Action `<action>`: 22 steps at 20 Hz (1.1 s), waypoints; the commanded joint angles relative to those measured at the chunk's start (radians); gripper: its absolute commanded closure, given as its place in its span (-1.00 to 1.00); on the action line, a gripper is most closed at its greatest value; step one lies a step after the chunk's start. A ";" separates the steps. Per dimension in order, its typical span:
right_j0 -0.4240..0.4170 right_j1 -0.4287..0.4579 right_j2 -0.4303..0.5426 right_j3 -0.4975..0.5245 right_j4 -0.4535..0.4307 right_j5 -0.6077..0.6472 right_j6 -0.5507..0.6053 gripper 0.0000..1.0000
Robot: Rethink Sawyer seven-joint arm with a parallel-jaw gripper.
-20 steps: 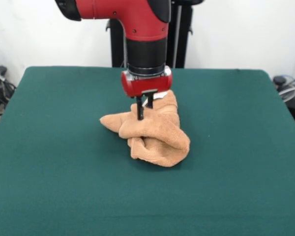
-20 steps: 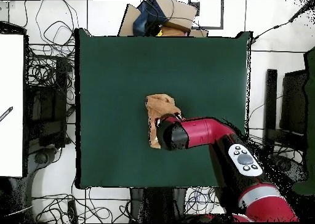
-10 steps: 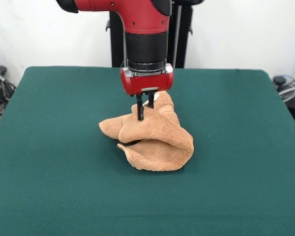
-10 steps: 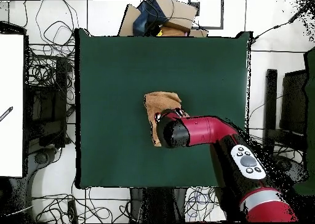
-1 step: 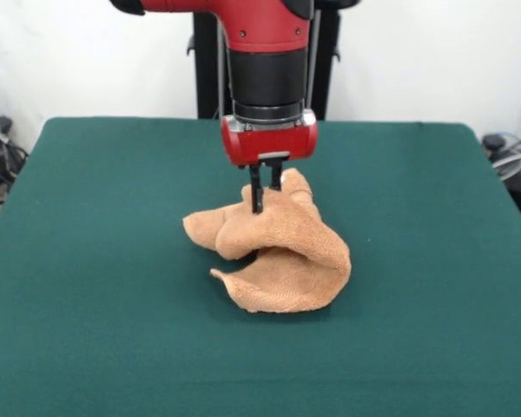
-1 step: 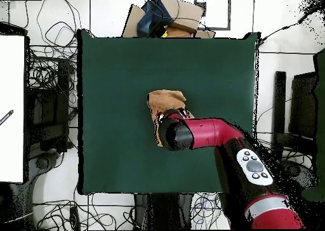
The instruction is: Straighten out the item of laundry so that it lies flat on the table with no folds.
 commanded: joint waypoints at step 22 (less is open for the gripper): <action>0.031 -0.068 0.000 0.066 0.148 -0.094 0.213 1.00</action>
